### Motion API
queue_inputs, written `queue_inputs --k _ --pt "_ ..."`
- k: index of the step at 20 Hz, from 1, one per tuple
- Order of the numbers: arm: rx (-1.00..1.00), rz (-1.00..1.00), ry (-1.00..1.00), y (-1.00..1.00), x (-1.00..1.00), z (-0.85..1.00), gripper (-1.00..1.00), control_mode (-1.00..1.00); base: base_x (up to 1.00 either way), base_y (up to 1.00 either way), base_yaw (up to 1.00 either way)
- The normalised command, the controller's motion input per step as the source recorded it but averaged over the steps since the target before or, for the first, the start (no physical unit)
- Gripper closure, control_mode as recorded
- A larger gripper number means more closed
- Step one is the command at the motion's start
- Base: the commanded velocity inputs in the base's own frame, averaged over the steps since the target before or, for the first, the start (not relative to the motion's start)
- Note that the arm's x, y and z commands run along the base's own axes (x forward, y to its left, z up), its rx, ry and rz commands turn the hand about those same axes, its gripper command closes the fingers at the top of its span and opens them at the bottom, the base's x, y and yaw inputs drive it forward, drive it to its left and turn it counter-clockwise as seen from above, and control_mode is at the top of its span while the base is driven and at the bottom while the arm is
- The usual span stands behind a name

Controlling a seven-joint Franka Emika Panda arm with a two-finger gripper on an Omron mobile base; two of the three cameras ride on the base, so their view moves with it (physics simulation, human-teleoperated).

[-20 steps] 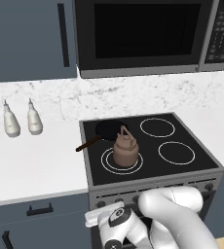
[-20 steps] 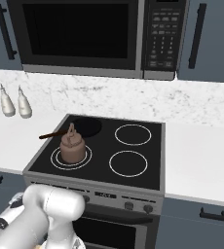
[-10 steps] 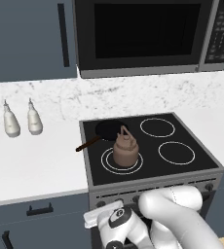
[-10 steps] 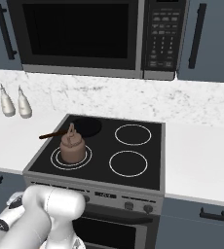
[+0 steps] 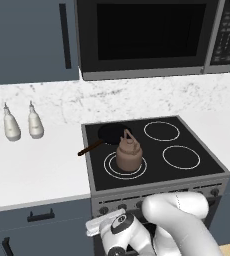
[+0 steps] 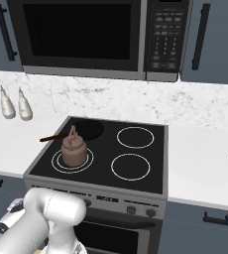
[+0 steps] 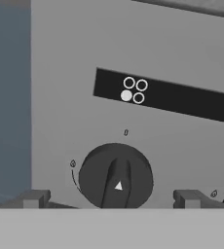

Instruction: Pick the kettle from the counter and place it on a stove burner. Then turn the burner on.

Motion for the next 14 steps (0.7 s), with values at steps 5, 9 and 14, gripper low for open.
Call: queue_inputs --k 5,9,14 --pt "0.00 0.00 0.00 0.00 0.00 0.10 -1.00 -1.00 0.00 0.00 0.00" --pt "0.00 0.00 0.00 0.00 0.00 0.14 -1.00 -1.00 0.00 0.00 0.00" --pt "0.00 0.00 0.00 0.00 0.00 0.01 1.00 -1.00 0.00 0.00 0.00"
